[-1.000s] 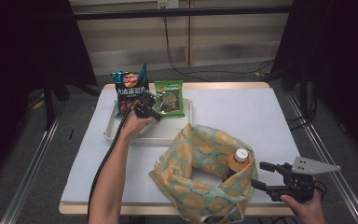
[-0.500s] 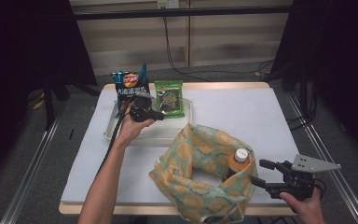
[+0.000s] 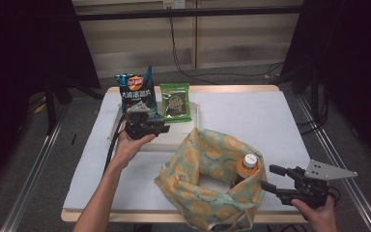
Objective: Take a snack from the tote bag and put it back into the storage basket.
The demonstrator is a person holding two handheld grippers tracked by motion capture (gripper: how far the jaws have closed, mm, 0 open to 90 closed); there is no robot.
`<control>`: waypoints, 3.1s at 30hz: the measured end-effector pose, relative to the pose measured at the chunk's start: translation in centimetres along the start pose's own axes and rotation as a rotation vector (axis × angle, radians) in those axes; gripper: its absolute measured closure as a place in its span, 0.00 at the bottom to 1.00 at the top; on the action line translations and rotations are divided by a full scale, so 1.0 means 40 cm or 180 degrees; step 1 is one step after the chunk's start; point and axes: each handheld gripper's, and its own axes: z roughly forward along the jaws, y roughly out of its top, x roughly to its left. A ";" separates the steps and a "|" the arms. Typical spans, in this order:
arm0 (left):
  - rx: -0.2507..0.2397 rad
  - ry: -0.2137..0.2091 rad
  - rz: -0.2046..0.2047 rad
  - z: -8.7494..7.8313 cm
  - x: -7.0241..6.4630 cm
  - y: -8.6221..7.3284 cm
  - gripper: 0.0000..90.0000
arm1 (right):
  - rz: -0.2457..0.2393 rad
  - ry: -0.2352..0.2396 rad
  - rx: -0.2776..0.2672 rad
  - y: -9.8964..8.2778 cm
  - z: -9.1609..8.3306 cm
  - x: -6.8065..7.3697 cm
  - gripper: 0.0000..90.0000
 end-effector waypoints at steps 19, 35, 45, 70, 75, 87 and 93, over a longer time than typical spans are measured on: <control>-0.0463 -0.0390 0.0258 -0.127 -0.186 -0.021 0.72 | -0.0048 0.0011 -0.0040 0.037 0.016 0.010 0.34; -0.0283 -0.0573 0.0454 -0.063 -0.320 -0.041 0.31 | -0.0015 0.0105 -0.0005 0.056 0.049 0.000 0.61; -0.0015 -0.0549 0.0435 -0.028 -0.289 -0.084 0.99 | -0.0060 0.0013 -0.0038 0.046 0.026 0.003 0.97; 0.0152 -0.0601 0.0181 -0.064 -0.255 -0.189 0.95 | -0.0007 -0.0341 0.0506 -0.036 0.045 -0.042 1.00; 0.0140 -0.0568 0.0166 -0.057 -0.240 -0.192 0.93 | 0.0003 -0.0346 0.0579 -0.051 0.059 -0.055 1.00; -0.0057 -0.0481 0.0125 -0.089 -0.250 -0.188 0.63 | -0.0002 -0.0272 0.0675 -0.057 0.083 -0.057 0.90; -0.0272 -0.0457 0.0142 -0.108 -0.269 -0.175 0.52 | -0.0037 -0.0266 0.0472 -0.045 0.060 -0.046 0.77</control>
